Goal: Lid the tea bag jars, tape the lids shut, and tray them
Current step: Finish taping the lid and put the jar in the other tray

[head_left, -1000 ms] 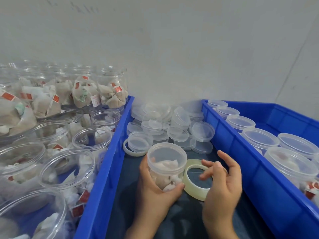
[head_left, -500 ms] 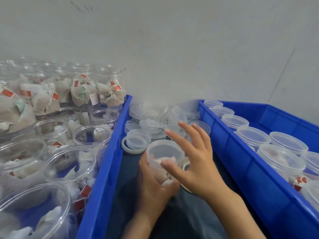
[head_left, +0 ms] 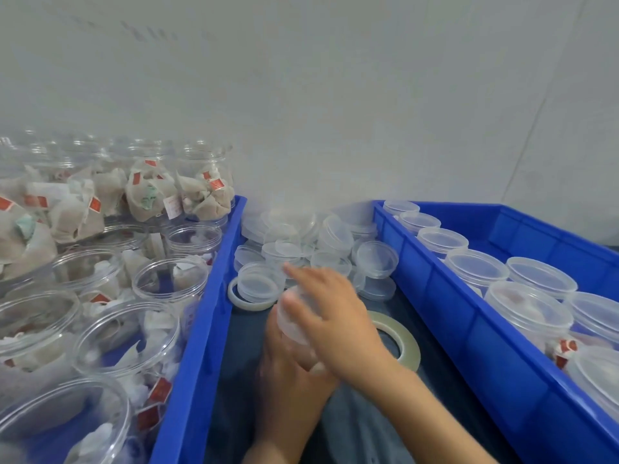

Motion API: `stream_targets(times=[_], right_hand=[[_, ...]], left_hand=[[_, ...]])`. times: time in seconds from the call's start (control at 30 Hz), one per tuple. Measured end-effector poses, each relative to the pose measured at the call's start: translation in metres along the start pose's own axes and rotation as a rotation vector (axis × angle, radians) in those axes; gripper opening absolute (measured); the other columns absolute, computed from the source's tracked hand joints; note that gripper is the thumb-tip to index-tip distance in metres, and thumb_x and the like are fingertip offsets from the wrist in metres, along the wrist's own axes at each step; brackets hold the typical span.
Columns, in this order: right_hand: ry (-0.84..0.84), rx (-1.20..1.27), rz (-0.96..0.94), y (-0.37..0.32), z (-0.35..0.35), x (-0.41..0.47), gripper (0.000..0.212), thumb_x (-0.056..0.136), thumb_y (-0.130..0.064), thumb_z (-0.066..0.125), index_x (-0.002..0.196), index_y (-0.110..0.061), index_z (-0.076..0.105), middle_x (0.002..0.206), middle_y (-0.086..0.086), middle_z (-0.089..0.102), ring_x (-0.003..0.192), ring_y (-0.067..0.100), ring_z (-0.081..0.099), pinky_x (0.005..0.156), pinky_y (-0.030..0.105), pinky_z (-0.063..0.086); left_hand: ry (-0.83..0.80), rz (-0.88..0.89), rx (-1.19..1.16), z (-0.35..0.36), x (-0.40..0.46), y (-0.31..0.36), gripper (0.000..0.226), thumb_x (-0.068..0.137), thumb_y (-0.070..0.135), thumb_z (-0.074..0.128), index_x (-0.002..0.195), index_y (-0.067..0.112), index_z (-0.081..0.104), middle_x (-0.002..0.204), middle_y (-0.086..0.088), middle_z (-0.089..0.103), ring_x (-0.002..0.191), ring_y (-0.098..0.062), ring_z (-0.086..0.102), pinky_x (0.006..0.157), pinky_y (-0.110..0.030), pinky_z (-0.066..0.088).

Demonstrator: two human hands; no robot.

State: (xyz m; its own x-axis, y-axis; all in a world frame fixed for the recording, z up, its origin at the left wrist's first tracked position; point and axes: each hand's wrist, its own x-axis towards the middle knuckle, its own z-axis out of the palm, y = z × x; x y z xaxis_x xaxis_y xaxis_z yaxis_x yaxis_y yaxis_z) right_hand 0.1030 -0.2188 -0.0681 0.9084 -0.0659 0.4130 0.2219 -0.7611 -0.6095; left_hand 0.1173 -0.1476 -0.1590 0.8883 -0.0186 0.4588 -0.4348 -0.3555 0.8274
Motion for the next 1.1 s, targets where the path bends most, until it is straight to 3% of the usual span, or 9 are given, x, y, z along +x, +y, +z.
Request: stream_targets(times=[0.1,0.2,0.3,0.4,0.5,0.63,0.83,0.97,1.1], right_hand=[[0.200,0.530,0.294,0.029,-0.021,-0.004,0.032,0.093,-0.035,0.049,0.124,-0.041,0.051,0.132,-0.021,0.050,0.112,-0.011,0.047,0.092,0.011,0.035],[-0.009,-0.022,0.425,0.079,-0.020,-0.025,0.055,0.092,-0.046,0.048,0.141,-0.025,0.036,0.145,-0.005,0.040,0.129,0.008,0.038,0.102,0.023,0.028],[-0.288,-0.482,0.258,0.113,-0.005,-0.051,0.076,0.084,-0.067,0.041,0.146,-0.025,0.027,0.153,-0.009,0.025,0.141,0.009,0.018,0.114,0.025,0.012],[-0.134,-0.557,0.175,0.116,-0.006,-0.058,0.049,0.083,-0.065,0.045,0.115,-0.031,0.056,0.125,-0.012,0.055,0.122,0.012,0.045,0.094,0.024,0.034],[-0.028,-0.557,0.143,0.107,-0.011,-0.057,0.038,0.083,-0.063,0.046,0.095,-0.029,0.060,0.098,-0.012,0.062,0.097,0.008,0.054,0.072,0.020,0.026],[0.151,-0.432,0.179,0.099,-0.017,-0.062,0.031,0.073,-0.055,0.056,0.071,-0.024,0.060,0.073,-0.012,0.061,0.072,0.009,0.051,0.065,0.023,0.022],[0.077,-0.406,0.212,0.101,-0.017,-0.065,0.024,0.068,-0.049,0.057,0.065,-0.026,0.049,0.060,-0.013,0.044,0.068,0.012,0.042,0.058,0.021,0.022],[0.036,-0.425,0.252,0.104,-0.015,-0.064,0.032,0.064,-0.054,0.050,0.066,-0.022,0.047,0.062,-0.008,0.046,0.066,0.013,0.044,0.054,0.026,0.025],[0.114,-0.391,0.263,0.106,-0.020,-0.060,0.034,0.062,-0.052,0.045,0.060,-0.019,0.036,0.061,-0.004,0.046,0.057,0.011,0.040,0.048,0.018,0.024]], left_hand=[[0.061,-0.091,-0.183,-0.002,0.001,-0.001,0.092,0.039,0.048,0.075,0.119,0.062,0.032,0.112,0.044,0.050,0.099,0.021,0.051,0.074,-0.002,0.043],[0.056,-0.088,-0.211,-0.001,-0.002,-0.004,0.104,0.034,0.053,0.075,0.130,0.048,0.034,0.116,0.042,0.047,0.108,0.017,0.048,0.080,-0.003,0.040],[0.057,-0.075,-0.139,-0.003,0.001,-0.003,0.112,0.035,0.055,0.077,0.137,0.033,0.037,0.126,0.023,0.049,0.117,0.001,0.048,0.096,-0.026,0.044],[0.129,-0.036,0.040,-0.004,0.002,0.002,0.120,0.038,0.039,0.089,0.143,0.014,0.034,0.127,-0.007,0.039,0.120,-0.021,0.036,0.101,-0.037,0.034],[0.212,-0.052,0.035,-0.004,0.001,0.004,0.113,0.036,0.021,0.094,0.134,0.004,0.039,0.108,-0.007,0.038,0.094,-0.019,0.041,0.082,-0.030,0.037],[0.272,-0.101,-0.084,-0.011,-0.004,0.002,0.066,0.050,0.026,0.090,0.094,0.032,0.041,0.083,-0.003,0.052,0.072,-0.026,0.054,0.064,-0.040,0.046],[0.150,-0.191,-0.063,-0.004,0.000,-0.002,0.123,0.042,0.030,0.092,0.144,0.010,0.025,0.132,-0.009,0.045,0.113,-0.022,0.048,0.092,-0.031,0.037],[0.085,-0.187,0.015,-0.009,-0.001,-0.002,0.080,0.044,0.052,0.082,0.117,0.032,0.057,0.088,0.025,0.062,0.081,-0.009,0.059,0.071,-0.025,0.042],[0.353,-0.254,-0.121,-0.015,-0.001,0.009,0.062,0.045,0.044,0.082,0.094,0.028,0.048,0.077,0.022,0.055,0.070,-0.012,0.061,0.059,-0.025,0.041]])
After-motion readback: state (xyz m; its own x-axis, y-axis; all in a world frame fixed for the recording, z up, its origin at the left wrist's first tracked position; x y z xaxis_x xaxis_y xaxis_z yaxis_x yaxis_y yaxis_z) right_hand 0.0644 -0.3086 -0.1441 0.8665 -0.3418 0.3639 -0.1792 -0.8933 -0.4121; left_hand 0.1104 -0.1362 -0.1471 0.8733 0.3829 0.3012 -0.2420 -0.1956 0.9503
